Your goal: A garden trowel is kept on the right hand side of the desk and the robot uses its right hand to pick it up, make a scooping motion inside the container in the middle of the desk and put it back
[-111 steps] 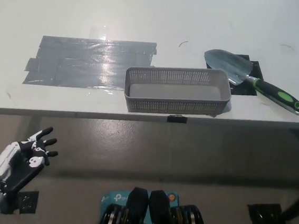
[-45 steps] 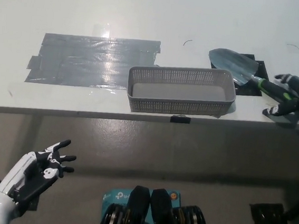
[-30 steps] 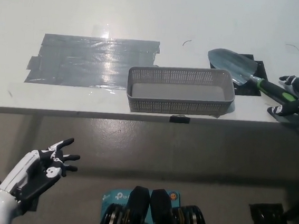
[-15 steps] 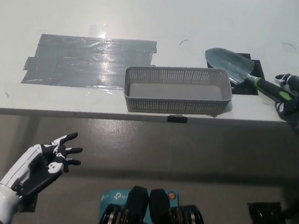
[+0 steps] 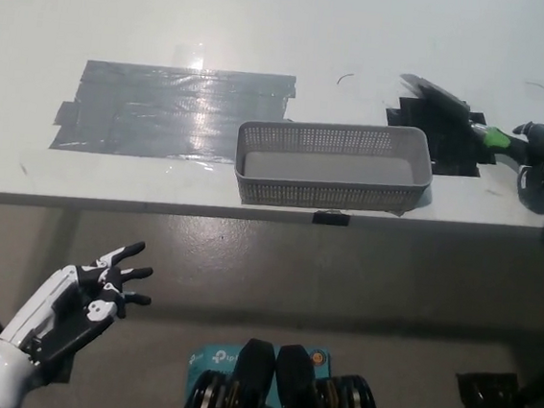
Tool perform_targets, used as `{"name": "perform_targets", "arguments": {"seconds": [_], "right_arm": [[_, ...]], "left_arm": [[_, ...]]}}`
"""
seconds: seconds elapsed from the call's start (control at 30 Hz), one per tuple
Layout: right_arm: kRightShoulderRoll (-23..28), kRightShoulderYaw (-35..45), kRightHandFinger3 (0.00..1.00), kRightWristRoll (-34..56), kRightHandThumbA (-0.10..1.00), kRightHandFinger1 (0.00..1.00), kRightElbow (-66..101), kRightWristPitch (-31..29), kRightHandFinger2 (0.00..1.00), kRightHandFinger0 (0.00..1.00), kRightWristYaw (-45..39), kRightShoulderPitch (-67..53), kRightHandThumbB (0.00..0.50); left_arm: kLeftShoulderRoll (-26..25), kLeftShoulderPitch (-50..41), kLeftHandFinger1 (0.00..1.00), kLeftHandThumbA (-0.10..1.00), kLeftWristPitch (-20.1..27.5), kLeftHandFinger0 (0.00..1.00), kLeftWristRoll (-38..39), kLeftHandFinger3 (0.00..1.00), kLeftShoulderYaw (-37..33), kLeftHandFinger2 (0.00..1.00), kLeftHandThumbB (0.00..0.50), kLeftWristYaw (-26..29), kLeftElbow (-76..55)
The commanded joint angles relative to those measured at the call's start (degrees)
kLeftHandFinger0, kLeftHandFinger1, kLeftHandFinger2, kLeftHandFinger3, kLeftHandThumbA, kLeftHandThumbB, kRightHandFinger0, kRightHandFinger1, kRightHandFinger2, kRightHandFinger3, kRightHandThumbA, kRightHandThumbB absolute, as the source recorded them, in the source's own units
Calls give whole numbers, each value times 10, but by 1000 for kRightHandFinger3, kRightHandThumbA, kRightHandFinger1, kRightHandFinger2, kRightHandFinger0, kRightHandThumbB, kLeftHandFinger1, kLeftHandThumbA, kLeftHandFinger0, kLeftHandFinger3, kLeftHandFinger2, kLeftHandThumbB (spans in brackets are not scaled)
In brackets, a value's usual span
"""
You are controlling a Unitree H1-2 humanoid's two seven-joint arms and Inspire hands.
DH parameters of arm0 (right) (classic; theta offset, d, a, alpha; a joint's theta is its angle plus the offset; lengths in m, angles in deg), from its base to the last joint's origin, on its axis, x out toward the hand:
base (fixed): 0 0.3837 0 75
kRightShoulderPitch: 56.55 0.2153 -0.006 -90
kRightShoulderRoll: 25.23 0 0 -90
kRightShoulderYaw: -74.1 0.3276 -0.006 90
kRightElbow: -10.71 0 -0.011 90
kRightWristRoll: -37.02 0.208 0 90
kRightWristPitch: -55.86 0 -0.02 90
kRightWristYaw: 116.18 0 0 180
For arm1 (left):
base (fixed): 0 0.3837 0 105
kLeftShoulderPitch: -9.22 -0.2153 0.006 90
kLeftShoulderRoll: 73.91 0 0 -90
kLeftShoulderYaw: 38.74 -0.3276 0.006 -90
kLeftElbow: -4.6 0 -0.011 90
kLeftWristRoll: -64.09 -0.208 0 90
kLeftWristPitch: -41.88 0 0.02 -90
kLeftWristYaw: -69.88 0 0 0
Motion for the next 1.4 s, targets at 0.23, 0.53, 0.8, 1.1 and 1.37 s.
{"name": "perform_targets", "arguments": {"seconds": [0.23,0.53,0.8,1.1,1.37], "right_arm": [[-21,-25,1000,-35,123,36,24,27,587,0,-55,-48,0],[-31,-50,709,-79,-100,56,11,-27,454,18,-12,-78,159],[-65,-78,947,-138,280,499,25,33,787,247,67,-108,0],[-85,-36,159,-138,-100,312,55,-63,564,0,277,-186,0],[-91,9,248,-133,-100,257,40,-95,534,0,371,-201,8]], "left_arm": [[-24,7,871,770,43,730,-3,1000,-13,1000,36,-34,-20],[-33,4,881,790,65,727,-6,1000,-29,1000,61,-48,-9],[-46,-13,926,818,57,765,-9,1000,-27,1000,92,-48,-14],[-61,-40,933,781,46,787,-1,1000,-15,1000,74,-46,-25],[-63,-30,942,717,42,785,5,1000,-17,1000,69,-53,-21]]}}
